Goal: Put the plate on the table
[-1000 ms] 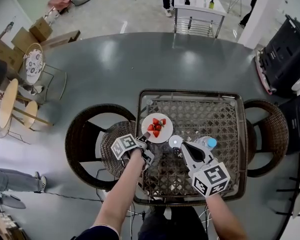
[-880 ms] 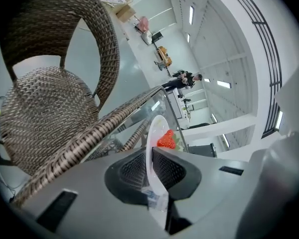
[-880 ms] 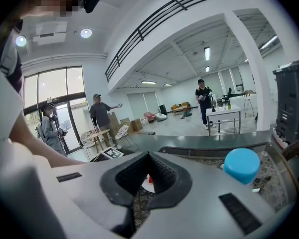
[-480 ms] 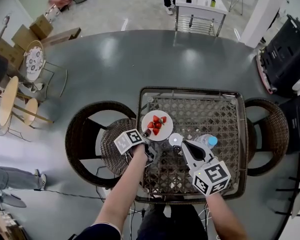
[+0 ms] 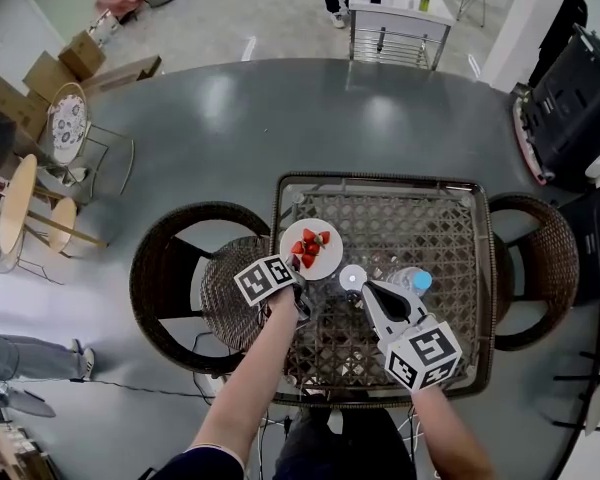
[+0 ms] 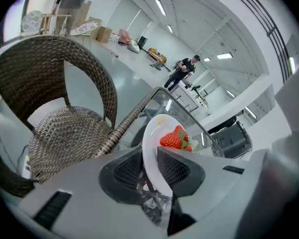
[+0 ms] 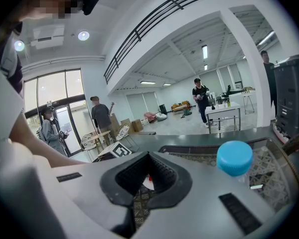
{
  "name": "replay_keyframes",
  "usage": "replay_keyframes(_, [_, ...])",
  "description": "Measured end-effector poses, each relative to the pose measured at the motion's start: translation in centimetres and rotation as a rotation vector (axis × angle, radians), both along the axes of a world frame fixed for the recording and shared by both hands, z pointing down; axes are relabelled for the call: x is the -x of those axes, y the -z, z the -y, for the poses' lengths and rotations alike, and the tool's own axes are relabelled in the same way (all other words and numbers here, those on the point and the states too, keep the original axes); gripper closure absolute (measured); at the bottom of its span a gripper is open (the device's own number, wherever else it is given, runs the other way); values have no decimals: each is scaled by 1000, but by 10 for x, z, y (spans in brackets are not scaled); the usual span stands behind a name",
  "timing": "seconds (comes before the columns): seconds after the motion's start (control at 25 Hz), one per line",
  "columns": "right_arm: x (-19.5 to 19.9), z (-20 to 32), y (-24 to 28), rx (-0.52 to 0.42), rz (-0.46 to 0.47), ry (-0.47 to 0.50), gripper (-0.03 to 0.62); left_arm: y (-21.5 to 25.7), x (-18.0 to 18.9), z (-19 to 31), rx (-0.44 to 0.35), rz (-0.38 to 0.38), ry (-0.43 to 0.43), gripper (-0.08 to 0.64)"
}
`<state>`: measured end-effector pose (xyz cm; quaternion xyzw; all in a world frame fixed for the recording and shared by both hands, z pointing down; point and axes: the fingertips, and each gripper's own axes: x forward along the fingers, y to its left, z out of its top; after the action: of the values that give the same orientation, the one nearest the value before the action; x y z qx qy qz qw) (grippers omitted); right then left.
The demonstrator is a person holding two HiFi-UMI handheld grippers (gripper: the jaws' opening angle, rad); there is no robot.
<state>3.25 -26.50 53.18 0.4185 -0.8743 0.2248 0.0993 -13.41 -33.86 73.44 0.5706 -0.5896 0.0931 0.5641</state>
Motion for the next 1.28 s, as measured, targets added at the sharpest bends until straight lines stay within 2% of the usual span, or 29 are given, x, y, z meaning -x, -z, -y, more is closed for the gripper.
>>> replay_keyframes(0.28, [-1,-2,0,4,13,2,588,0,2,0,11,88,-19,474])
replay_keyframes(0.52, [0,0,2,0,20,4,588,1,7,-5,14,109,-27,474])
replay_keyframes(0.72, [3,-3,5,-11,22,6,588,13,9,-9,-26,112,-61,476])
replay_keyframes(0.88, [4,-2,11,-21,25,4,588,38,2,-10,-113,158,-154,476])
replay_keyframes(1.28, [7,-6,34,-65,39,6,587,130,-35,-31,-424,313,-440,477])
